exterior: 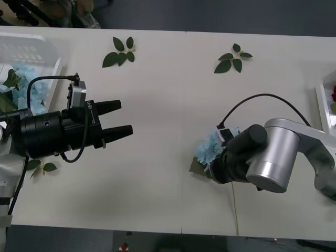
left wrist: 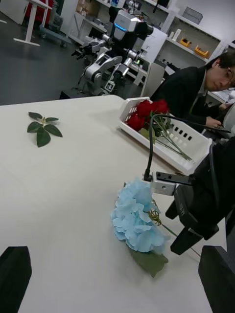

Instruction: Put the red flowers into the right box and the blue flowers into the left box

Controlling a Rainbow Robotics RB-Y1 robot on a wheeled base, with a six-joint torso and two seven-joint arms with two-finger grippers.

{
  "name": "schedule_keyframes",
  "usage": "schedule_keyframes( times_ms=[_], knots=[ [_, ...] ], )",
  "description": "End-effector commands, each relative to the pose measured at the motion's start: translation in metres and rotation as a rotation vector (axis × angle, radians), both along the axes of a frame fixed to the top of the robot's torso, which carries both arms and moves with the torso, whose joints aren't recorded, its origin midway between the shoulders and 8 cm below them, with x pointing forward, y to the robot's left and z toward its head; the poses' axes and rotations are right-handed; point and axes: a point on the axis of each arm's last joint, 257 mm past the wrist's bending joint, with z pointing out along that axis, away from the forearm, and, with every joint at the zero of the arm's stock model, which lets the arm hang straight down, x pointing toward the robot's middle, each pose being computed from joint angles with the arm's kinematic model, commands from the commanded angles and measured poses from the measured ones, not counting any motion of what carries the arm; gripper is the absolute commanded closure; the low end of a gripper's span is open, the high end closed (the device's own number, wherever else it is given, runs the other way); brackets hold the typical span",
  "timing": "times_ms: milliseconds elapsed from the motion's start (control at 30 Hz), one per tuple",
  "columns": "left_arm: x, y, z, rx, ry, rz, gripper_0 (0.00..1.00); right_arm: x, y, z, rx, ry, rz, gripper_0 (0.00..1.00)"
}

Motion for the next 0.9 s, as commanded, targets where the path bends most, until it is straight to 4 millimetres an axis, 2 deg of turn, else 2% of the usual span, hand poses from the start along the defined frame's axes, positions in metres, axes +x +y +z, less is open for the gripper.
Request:
schedule_keyframes(
  times_ms=[33, 300, 433, 733, 900],
  knots=[
    [0.003, 0.007, 0.014, 0.025, -0.069, 0.000, 0.00, 0.006, -0.014, 0.001, -0.011, -0.036, -0.008, 0.06],
    [0.003, 0.007, 0.014, 0.025, -0.069, 0.000, 0.00, 0.007, -0.017, -0.004, -0.022, -0.049, -0.004, 0.06],
    [0.003, 0.007, 0.014, 0.025, -0.069, 0.000, 0.00, 0.008, -0.019, -0.013, -0.015, -0.040, -0.008, 0.06],
    [0.003, 0.007, 0.014, 0.025, -0.069, 0.000, 0.00, 0.013, -0.013, -0.028, 0.011, -0.042, 0.002, 0.06],
    [0.003, 0.007, 0.014, 0.025, -0.069, 0.000, 0.00, 0.017, -0.010, -0.031, 0.021, -0.048, 0.012, 0.17]
  ],
)
